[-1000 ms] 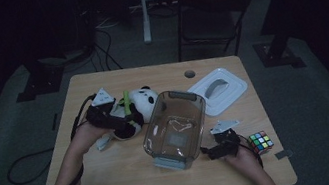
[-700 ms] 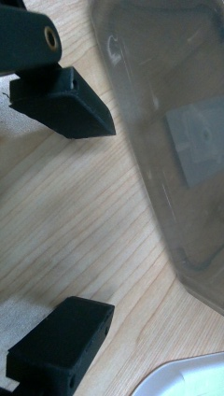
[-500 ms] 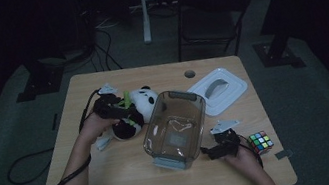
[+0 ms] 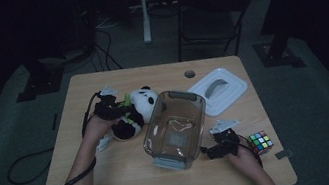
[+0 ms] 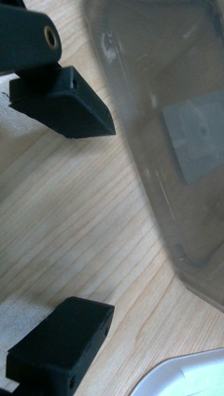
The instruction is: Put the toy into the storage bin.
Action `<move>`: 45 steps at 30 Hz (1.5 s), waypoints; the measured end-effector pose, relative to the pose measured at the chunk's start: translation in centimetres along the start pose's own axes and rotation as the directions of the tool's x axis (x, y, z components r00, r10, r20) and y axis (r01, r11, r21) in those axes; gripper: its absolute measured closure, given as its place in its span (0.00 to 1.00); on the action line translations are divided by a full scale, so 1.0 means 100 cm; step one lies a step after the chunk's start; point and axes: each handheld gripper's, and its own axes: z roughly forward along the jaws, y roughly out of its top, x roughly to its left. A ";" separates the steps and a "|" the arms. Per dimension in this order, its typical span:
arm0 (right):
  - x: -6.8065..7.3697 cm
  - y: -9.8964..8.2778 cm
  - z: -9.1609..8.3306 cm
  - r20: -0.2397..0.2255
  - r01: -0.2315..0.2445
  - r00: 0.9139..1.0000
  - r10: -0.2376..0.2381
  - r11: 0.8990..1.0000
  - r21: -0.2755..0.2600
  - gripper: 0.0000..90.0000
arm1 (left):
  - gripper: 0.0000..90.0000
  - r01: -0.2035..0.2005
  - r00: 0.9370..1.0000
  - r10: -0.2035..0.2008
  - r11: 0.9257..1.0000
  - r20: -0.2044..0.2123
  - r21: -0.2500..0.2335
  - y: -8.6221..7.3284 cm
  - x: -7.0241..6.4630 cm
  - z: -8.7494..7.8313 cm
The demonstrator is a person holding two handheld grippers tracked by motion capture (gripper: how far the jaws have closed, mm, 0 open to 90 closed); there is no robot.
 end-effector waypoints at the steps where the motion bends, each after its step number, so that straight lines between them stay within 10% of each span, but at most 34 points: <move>1: 0.000 0.000 0.000 0.002 -0.003 1.000 0.003 1.000 -0.001 0.13 | 0.72 0.015 1.000 -0.015 1.000 -0.002 -0.007 0.000 0.000 0.000; 16: 0.014 0.005 0.004 -0.017 0.026 1.000 -0.026 1.000 0.000 0.13 | 0.78 0.095 0.995 -0.097 0.992 -0.024 -0.078 0.003 0.006 -0.024; 38: 0.054 0.044 0.038 0.055 -0.083 0.995 0.083 0.997 -0.006 0.12 | 0.78 0.037 0.985 -0.063 0.987 -0.163 -0.154 0.052 -0.008 -0.087; 45: 0.069 0.062 0.054 0.043 -0.086 0.995 0.087 0.996 -0.016 0.12 | 0.78 0.067 0.984 -0.103 0.971 -0.148 -0.232 0.067 -0.004 -0.111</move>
